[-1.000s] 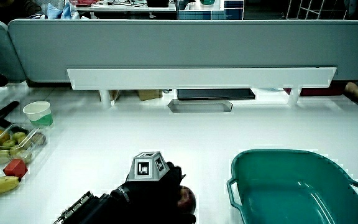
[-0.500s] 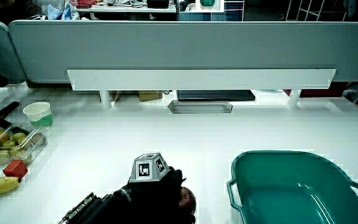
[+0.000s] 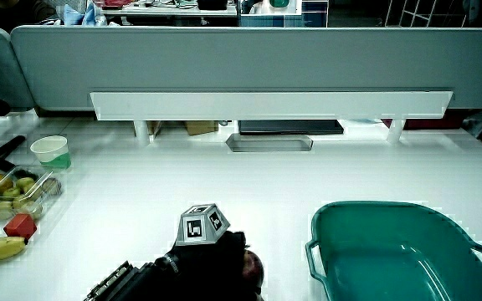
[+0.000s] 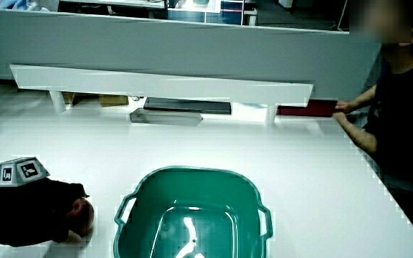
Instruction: Pick apple from desk
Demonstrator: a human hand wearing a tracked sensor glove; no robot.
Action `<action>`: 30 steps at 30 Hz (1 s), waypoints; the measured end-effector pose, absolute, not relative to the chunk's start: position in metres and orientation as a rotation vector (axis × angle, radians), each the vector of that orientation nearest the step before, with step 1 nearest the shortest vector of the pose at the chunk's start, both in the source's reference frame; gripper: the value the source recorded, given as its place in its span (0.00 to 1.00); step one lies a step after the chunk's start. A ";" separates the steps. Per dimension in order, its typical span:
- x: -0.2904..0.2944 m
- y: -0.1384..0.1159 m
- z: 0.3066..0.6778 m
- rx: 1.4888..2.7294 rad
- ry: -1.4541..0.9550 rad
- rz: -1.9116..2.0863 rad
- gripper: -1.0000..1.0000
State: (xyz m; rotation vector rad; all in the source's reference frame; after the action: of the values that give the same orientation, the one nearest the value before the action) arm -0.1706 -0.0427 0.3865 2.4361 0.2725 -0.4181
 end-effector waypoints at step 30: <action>-0.146 -0.054 0.319 2.518 0.401 -0.481 1.00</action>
State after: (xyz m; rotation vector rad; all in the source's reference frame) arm -0.1456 -0.0543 0.3193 2.5184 0.4009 -0.4812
